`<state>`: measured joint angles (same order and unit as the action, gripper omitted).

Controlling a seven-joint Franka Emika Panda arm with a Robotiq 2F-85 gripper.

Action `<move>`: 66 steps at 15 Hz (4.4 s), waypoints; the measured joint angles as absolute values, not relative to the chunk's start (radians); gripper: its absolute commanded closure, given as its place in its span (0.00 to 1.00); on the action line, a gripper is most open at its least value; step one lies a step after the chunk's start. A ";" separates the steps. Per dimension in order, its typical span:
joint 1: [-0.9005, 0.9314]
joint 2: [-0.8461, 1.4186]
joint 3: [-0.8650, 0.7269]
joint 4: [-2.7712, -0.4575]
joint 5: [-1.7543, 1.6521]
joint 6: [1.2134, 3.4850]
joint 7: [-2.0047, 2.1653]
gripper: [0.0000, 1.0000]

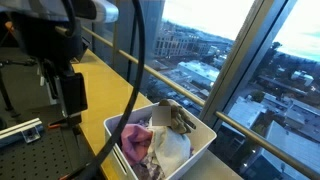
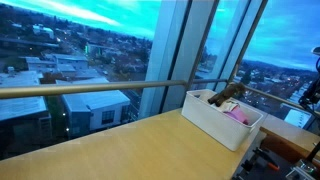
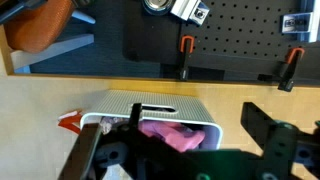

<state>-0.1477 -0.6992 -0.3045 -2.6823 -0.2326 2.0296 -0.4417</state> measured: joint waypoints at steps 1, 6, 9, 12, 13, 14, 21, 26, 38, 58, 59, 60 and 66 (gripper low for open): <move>-0.148 -0.699 -0.305 -2.682 -0.233 2.030 -0.442 0.00; -0.148 -0.699 -0.305 -2.682 -0.233 2.030 -0.442 0.00; -0.148 -0.694 -0.305 -2.674 -0.231 2.033 -0.438 0.00; -0.145 -0.656 -0.307 -2.614 -0.207 2.053 -0.440 0.00; -0.141 -0.638 -0.308 -2.581 -0.190 2.065 -0.442 0.00; -0.136 -0.617 -0.310 -2.545 -0.171 2.079 -0.444 0.00; -0.067 -0.401 -0.330 -2.336 0.011 2.257 -0.488 0.00; -0.042 -0.195 -0.332 -2.220 0.159 2.338 -0.550 0.00; -0.118 0.079 -0.244 -2.138 0.304 2.461 -0.618 0.00; -0.180 0.174 -0.146 -2.220 0.233 2.595 -0.619 0.97; -0.180 0.163 -0.145 -2.235 0.222 2.595 -0.614 0.97; -0.179 0.148 -0.140 -2.255 0.213 2.595 -0.611 0.98; -0.096 -0.025 -0.060 -2.459 0.178 2.594 -0.528 0.96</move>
